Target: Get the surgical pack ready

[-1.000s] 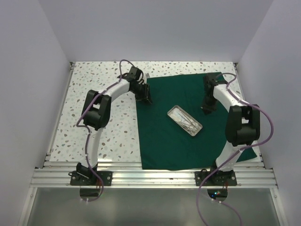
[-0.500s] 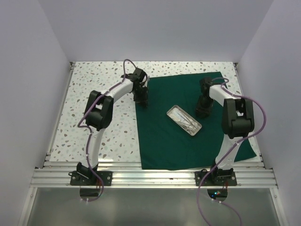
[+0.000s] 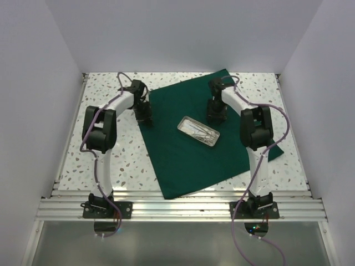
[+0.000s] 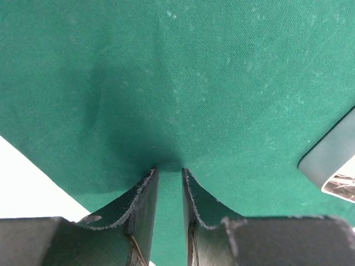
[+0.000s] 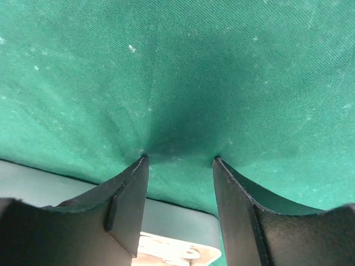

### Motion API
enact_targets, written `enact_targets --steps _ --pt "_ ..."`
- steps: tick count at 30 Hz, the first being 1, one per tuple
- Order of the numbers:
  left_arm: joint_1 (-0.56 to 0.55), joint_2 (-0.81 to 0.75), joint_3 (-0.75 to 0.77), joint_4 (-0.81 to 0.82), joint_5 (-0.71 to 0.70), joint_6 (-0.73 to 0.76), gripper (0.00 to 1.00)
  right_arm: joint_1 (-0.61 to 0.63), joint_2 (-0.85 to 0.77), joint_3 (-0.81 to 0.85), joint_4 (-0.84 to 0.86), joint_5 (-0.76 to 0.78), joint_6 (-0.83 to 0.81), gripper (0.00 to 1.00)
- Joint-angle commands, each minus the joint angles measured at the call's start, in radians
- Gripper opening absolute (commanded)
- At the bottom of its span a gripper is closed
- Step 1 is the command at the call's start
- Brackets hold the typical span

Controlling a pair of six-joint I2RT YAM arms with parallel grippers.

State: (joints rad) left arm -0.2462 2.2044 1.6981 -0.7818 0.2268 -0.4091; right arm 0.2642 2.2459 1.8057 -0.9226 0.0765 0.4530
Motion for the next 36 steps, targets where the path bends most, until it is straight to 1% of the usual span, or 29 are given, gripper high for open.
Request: enact_targets --steps 1,5,10,12,14,16,17,19,21,22,23,24,26,28,29,31,32,33,35,36 --pt "0.085 0.034 -0.121 -0.031 -0.142 0.038 0.29 0.059 0.155 0.147 -0.014 -0.099 0.001 0.54" --pt "0.143 -0.001 -0.190 -0.020 -0.144 0.041 0.29 0.066 0.205 0.234 -0.024 -0.127 0.007 0.55" --pt "0.160 -0.040 -0.255 0.010 -0.116 0.044 0.29 0.064 0.245 0.310 -0.064 -0.121 -0.002 0.58" --pt "0.160 -0.054 -0.261 0.021 -0.075 0.049 0.29 0.066 0.241 0.317 -0.071 -0.112 -0.022 0.59" --pt "0.160 -0.081 -0.253 0.035 -0.028 0.065 0.30 0.064 0.210 0.314 -0.068 -0.092 -0.043 0.62" --pt "0.160 -0.118 -0.230 0.047 0.020 0.091 0.33 0.058 0.163 0.316 -0.076 -0.089 -0.054 0.69" --pt "0.160 -0.132 -0.224 0.061 0.067 0.114 0.34 0.055 0.146 0.317 -0.082 -0.093 -0.063 0.73" --pt "0.160 -0.173 -0.206 0.084 0.109 0.130 0.37 0.037 0.097 0.330 -0.130 -0.118 -0.066 0.78" --pt "0.160 -0.202 -0.201 0.104 0.170 0.135 0.38 0.015 0.054 0.288 -0.142 -0.144 -0.062 0.79" --pt "0.159 -0.209 -0.202 0.128 0.190 0.133 0.39 0.009 -0.004 0.261 -0.139 -0.164 -0.057 0.80" --pt "0.159 -0.212 -0.204 0.142 0.242 0.127 0.39 0.003 -0.032 0.197 -0.130 -0.170 -0.050 0.80" --pt "0.159 -0.209 -0.207 0.153 0.259 0.121 0.38 0.003 -0.064 0.161 -0.113 -0.175 -0.045 0.80" --pt "0.154 -0.199 -0.212 0.174 0.314 0.102 0.37 0.000 -0.138 0.097 -0.104 -0.182 -0.030 0.75" --pt "0.145 -0.186 -0.218 0.190 0.341 0.093 0.34 0.000 -0.183 0.003 -0.090 -0.188 -0.024 0.73" --pt "0.142 -0.184 -0.222 0.200 0.362 0.083 0.34 0.000 -0.231 -0.064 -0.079 -0.201 -0.019 0.70" --pt "0.125 -0.176 -0.230 0.219 0.385 0.073 0.32 -0.011 -0.273 -0.129 -0.053 -0.211 -0.016 0.66" --pt "0.117 -0.172 -0.230 0.223 0.405 0.063 0.31 -0.017 -0.307 -0.187 -0.044 -0.215 -0.016 0.60" --pt "0.111 -0.164 -0.227 0.230 0.413 0.058 0.31 -0.020 -0.322 -0.215 -0.033 -0.215 -0.016 0.56" --pt "0.085 -0.152 -0.219 0.236 0.427 0.052 0.31 -0.025 -0.345 -0.290 -0.010 -0.224 -0.019 0.42" --pt "0.076 -0.146 -0.213 0.237 0.431 0.049 0.30 -0.023 -0.353 -0.307 0.010 -0.236 -0.020 0.27"
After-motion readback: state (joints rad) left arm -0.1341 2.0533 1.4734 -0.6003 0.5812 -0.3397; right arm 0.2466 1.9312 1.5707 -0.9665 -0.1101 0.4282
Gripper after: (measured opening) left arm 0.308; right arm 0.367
